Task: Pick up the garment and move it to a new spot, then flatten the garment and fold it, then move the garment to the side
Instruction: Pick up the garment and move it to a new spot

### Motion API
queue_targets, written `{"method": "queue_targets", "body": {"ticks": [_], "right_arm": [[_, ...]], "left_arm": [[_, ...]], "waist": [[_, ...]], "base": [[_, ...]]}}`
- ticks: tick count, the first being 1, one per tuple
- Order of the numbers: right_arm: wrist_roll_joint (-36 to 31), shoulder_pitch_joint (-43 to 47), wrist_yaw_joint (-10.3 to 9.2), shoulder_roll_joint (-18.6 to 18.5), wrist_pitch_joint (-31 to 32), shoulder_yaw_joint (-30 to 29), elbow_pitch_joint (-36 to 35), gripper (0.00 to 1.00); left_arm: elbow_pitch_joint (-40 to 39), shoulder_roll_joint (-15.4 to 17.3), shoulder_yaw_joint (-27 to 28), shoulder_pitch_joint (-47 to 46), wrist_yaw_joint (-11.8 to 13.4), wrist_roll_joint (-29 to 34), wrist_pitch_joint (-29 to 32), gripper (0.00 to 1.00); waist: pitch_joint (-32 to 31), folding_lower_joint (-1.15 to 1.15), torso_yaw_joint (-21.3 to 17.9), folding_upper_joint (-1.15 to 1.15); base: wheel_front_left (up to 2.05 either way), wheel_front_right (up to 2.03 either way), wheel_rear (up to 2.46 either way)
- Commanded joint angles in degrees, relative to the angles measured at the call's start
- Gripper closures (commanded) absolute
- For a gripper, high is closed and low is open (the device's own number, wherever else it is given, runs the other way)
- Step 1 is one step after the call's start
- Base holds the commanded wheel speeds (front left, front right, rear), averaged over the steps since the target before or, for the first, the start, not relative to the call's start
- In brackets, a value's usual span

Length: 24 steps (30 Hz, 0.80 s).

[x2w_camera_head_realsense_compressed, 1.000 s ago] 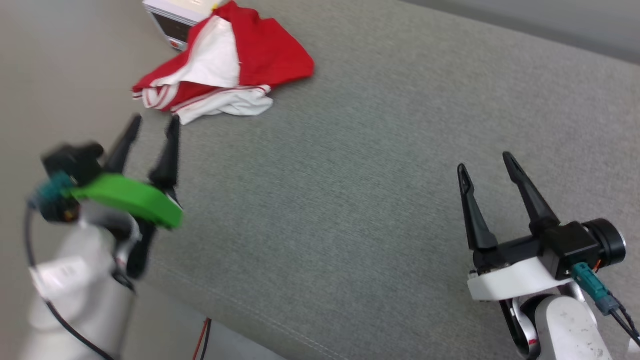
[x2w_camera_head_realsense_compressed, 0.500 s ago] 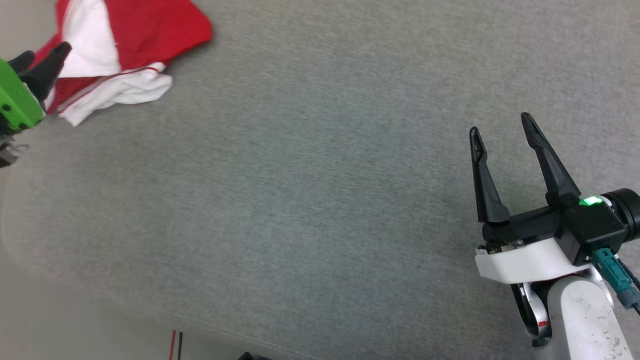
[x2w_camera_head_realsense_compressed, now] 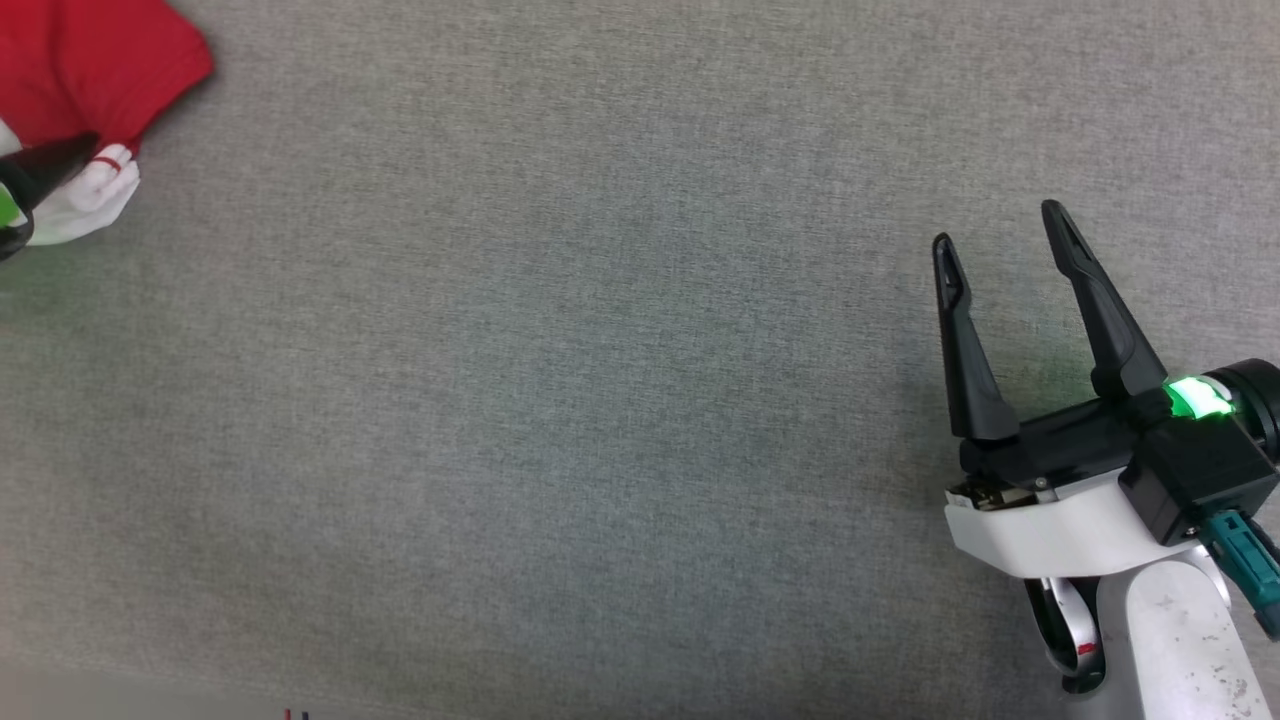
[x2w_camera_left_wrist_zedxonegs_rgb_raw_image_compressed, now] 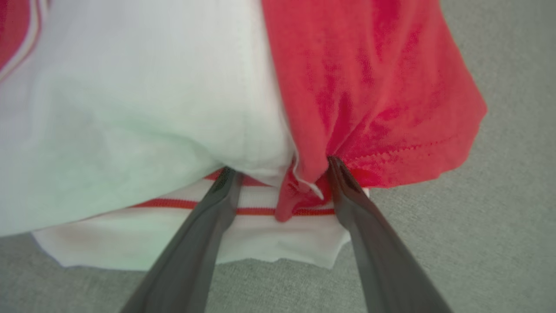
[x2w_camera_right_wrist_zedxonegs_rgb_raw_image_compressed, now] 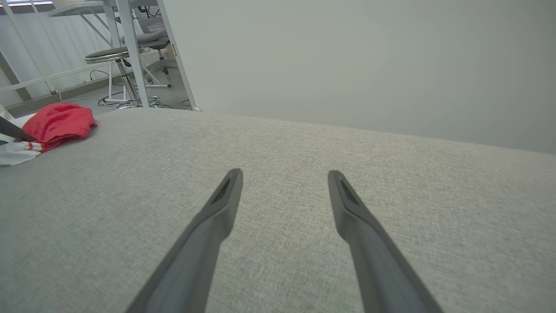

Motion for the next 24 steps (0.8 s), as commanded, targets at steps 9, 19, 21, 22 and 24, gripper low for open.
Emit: {"method": "queue_targets", "body": {"ticks": [9,19,21,22,24], "right_arm": [[-0.96,-0.86,-0.05,-0.08,0.48,-1.34,-1.35,0.00],[-0.34,-0.90,-0.05,-0.06,-0.26,-1.31,1.70,0.00],[0.35,-0.88,-0.05,-0.05,-0.72,-1.36,2.71,0.00],[0.83,-0.81,-0.05,-0.05,-0.97,-1.41,3.28,0.00],[1.85,-0.52,-0.05,-0.05,-1.48,-1.64,4.48,0.00]], "left_arm": [[3.54,-2.19,-3.67,-0.60,-0.31,-0.95,4.28,1.00],[0.14,-0.01,-5.31,-2.04,-0.31,0.44,-7.98,1.00],[-1.05,0.99,-5.94,-2.33,-0.31,1.10,-10.94,1.00],[-1.84,1.55,-6.24,-2.50,-0.31,1.39,-12.75,1.00],[-3.18,2.52,-6.56,-2.84,-0.31,1.86,-16.69,1.00]], "waist": [[0.70,-0.01,-0.08,0.00],[-4.28,-0.01,1.43,0.00],[-6.04,-0.01,1.32,0.00],[-7.07,-0.01,1.24,0.00],[-9.46,-0.01,1.06,0.00]], "base": [[0.00,0.00,0.00],[0.00,0.00,0.00],[0.00,0.00,0.00],[0.00,0.00,0.00],[0.00,0.00,0.00]]}}
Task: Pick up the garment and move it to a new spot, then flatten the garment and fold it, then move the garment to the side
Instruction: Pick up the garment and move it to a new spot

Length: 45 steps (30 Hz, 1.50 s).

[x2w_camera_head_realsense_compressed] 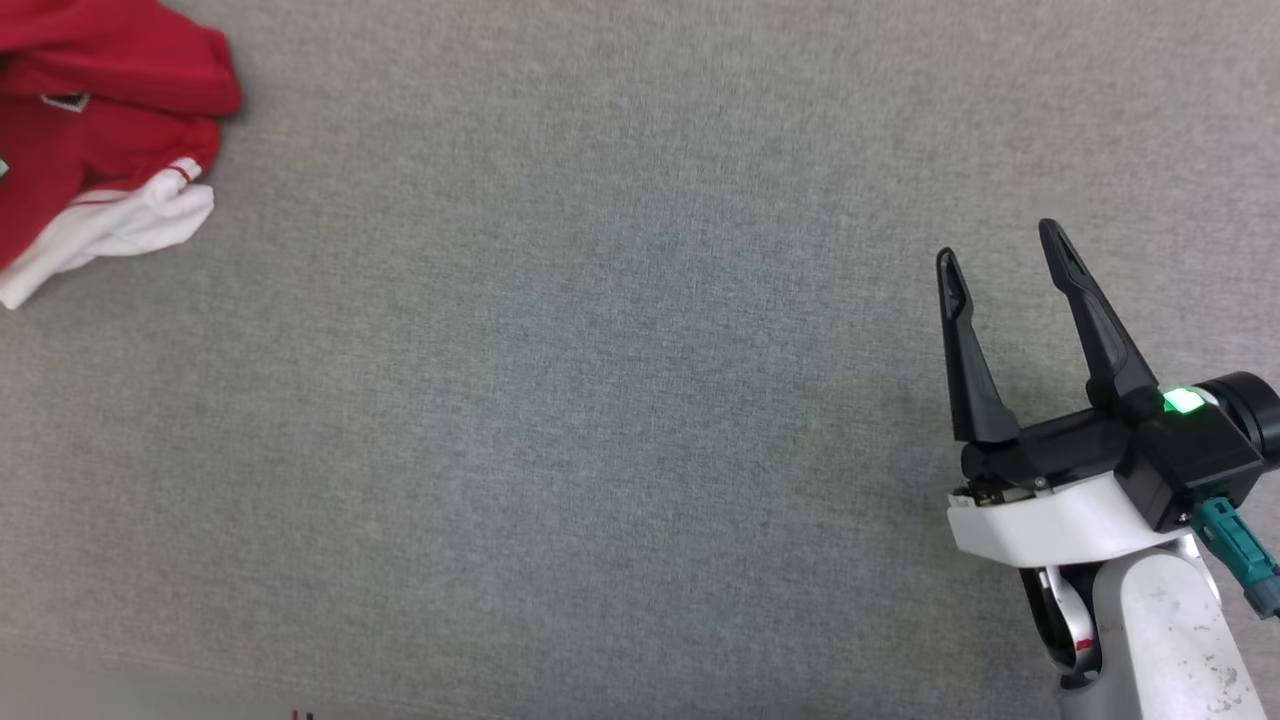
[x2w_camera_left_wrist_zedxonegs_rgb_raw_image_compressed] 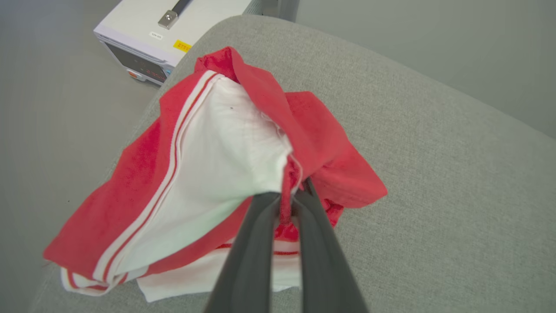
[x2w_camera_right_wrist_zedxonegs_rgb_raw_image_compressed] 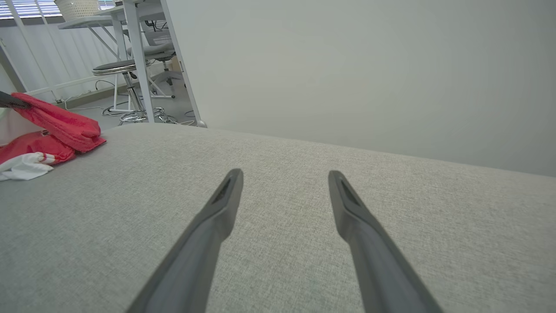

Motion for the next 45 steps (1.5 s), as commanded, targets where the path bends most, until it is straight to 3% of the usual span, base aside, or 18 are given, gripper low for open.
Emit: {"method": "queue_targets", "body": {"ticks": [1,15,20,28,33,41,45], "right_arm": [[0.75,-0.23,-0.05,-0.09,-0.58,-0.49,0.70,0.00],[7.92,2.77,-0.05,-0.09,-1.55,-2.68,4.53,0.00],[10.11,4.17,-0.05,-0.09,-1.56,-4.64,5.11,0.00],[12.61,4.14,-0.05,-0.08,-1.56,-5.39,5.56,0.00],[13.87,3.57,-0.05,-0.08,-1.56,-5.98,5.33,0.00],[14.74,3.62,-0.05,-0.08,-1.56,-7.13,4.74,0.00],[14.80,3.64,-0.05,-0.08,-1.56,-7.54,4.45,0.00]], "left_arm": [[-0.48,0.81,-0.02,-0.93,-0.15,0.86,-2.08,1.00],[-15.69,4.96,-4.88,-6.25,-0.14,10.51,-18.38,1.00],[-22.32,2.98,-5.93,-8.86,0.46,12.15,-19.18,1.00],[-27.03,-2.40,-9.22,-11.35,2.39,12.52,-14.96,1.00],[-27.40,-7.97,-11.28,-12.50,2.78,12.20,-14.73,1.00],[-24.82,-18.93,-14.42,-14.89,1.37,13.12,-22.65,1.00],[-23.03,-20.66,-16.40,-12.14,0.44,12.24,-25.63,1.00]], "waist": [[-4.46,0.00,-0.18,0.00],[-17.59,0.00,-2.98,0.00],[-20.03,0.00,-5.15,0.00],[-21.38,0.00,-11.69,0.00],[-20.68,0.00,-16.95,0.00],[-19.17,0.00,-21.62,0.00],[-18.90,0.00,-21.95,0.00]], "base": [[0.00,0.00,0.00],[0.00,0.00,0.00],[0.00,0.00,0.00],[0.00,0.00,0.00],[0.00,0.00,0.00],[0.00,0.00,0.00],[0.00,0.00,0.00]]}}
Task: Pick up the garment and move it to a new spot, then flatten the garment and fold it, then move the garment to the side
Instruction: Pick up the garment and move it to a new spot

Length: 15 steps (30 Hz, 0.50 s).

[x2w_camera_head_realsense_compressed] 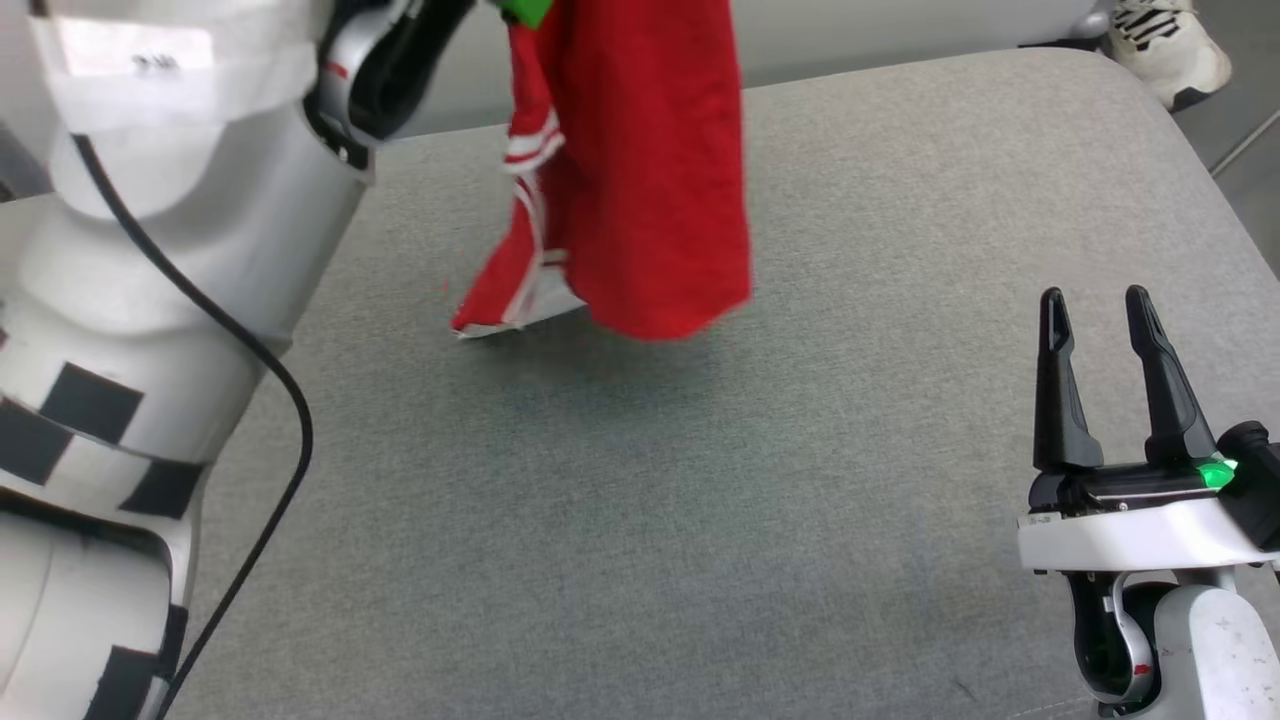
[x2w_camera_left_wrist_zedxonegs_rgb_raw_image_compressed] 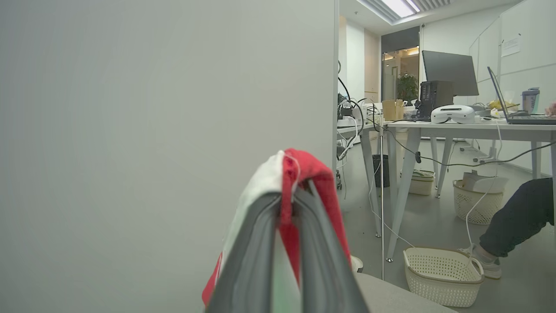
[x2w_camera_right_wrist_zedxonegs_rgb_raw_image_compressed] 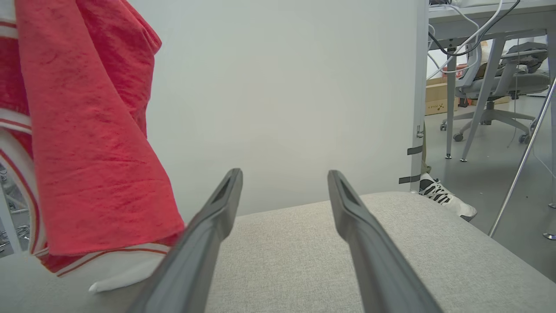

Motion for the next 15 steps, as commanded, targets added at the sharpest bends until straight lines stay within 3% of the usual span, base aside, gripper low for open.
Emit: {"method": "queue_targets", "body": {"ticks": [1,6,15], "right_arm": [[0.52,-0.03,-0.05,-0.07,-0.28,-0.14,-0.42,0.00],[0.11,0.56,-0.05,-0.07,-0.28,-0.25,-0.50,0.00],[-1.89,1.12,-0.05,-0.07,-0.28,-0.50,0.35,0.00]], "left_arm": [[0.78,0.56,-0.82,2.20,-0.37,-0.43,-0.64,1.00],[1.62,3.26,-2.89,11.07,-0.69,-2.84,-2.96,1.00],[2.89,11.00,-3.60,29.68,-0.77,-6.74,-7.10,1.00]], "waist": [[0.50,0.01,-0.61,-0.01],[0.30,0.01,1.29,-0.01],[0.02,0.01,7.82,-0.01]], "base": [[0.00,0.00,0.00],[0.00,0.00,0.00],[0.00,0.00,0.00]]}}
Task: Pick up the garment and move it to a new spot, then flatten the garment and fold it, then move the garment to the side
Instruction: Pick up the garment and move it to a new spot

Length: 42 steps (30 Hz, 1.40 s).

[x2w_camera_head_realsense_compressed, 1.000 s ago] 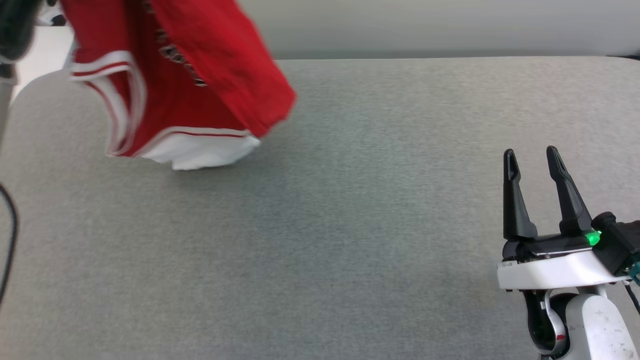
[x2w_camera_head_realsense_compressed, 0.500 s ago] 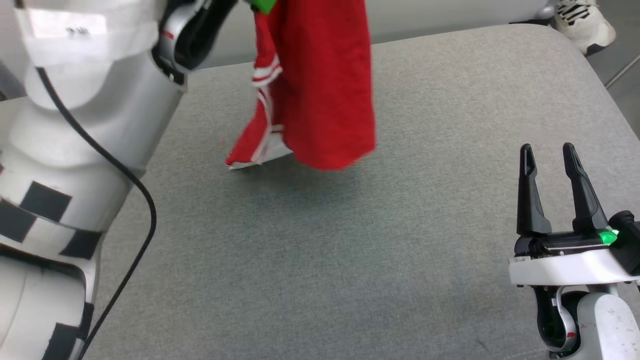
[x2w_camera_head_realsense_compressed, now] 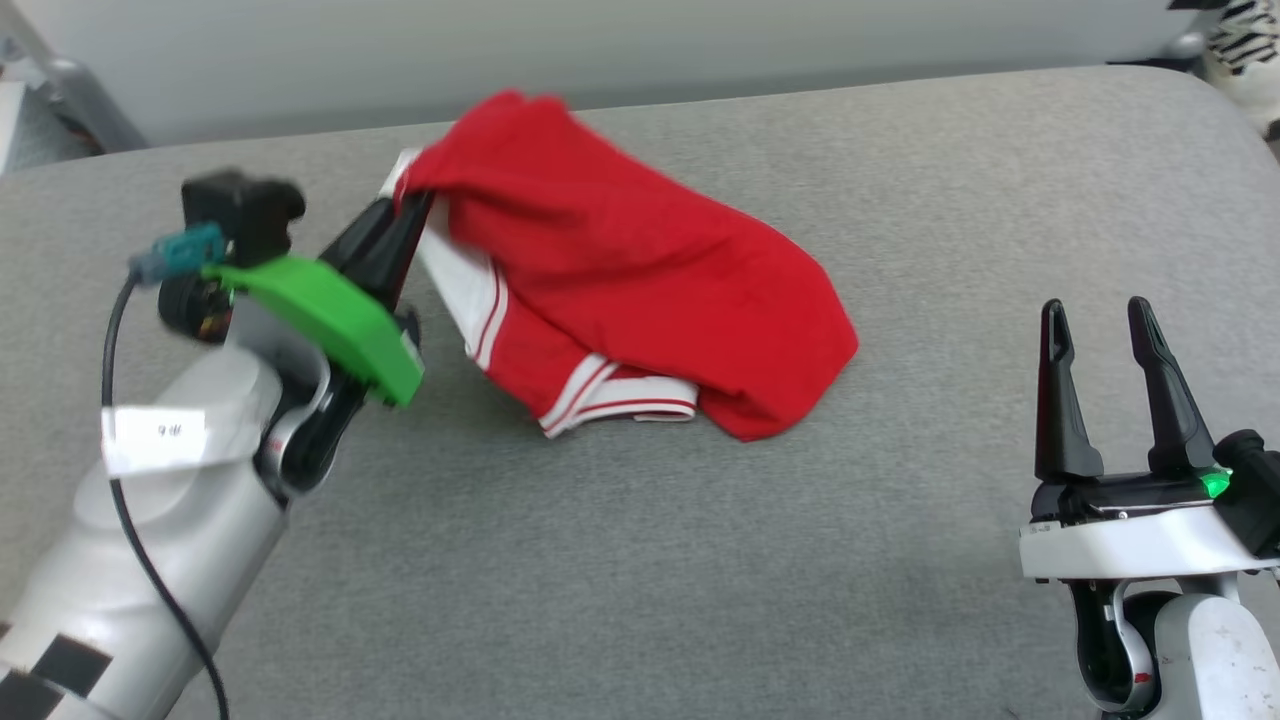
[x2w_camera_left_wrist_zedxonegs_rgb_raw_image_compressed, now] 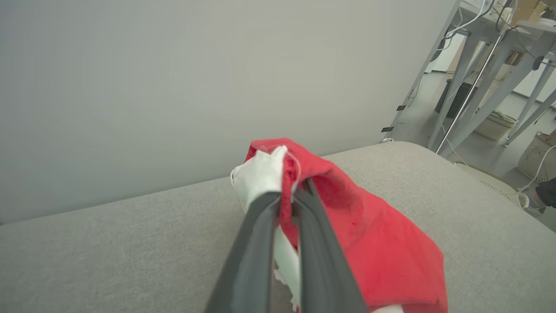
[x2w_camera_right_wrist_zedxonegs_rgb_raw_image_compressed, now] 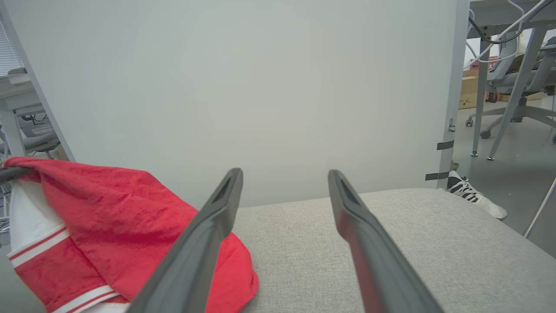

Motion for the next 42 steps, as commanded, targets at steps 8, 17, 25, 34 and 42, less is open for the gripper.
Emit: {"method": "queue_targets", "body": {"ticks": [8,17,25,34,42], "right_arm": [[-2.11,0.32,-0.05,-0.07,-0.28,0.13,2.46,0.00],[-2.76,1.23,-0.05,-0.07,-0.28,-0.59,4.00,0.00],[-2.99,3.48,-0.05,-0.07,-0.28,-1.88,4.36,0.00],[-3.90,6.41,-0.05,-0.07,-0.28,-2.93,5.08,0.00],[-3.91,7.13,-0.05,-0.07,-0.28,-2.42,5.67,0.00]], "left_arm": [[6.92,0.33,-1.55,9.38,1.05,-1.16,0.23,1.00],[13.90,-2.81,-3.57,9.96,5.55,2.97,-0.92,0.00],[-1.90,-4.09,9.94,16.43,8.13,13.84,-2.12,0.00],[-20.10,-11.51,21.75,34.83,7.28,27.86,-2.14,0.00],[-25.37,-19.17,30.81,42.76,3.52,36.53,-2.14,0.00]], "waist": [[-0.80,0.00,7.44,0.00],[-3.01,0.00,10.05,0.00],[-6.40,0.00,11.91,0.00],[-8.35,0.00,12.51,0.00],[-8.09,0.00,11.97,0.00]], "base": [[0.00,0.00,0.00],[0.00,0.00,0.00],[0.00,0.00,0.00],[0.00,0.00,0.00],[0.00,0.00,0.00]]}}
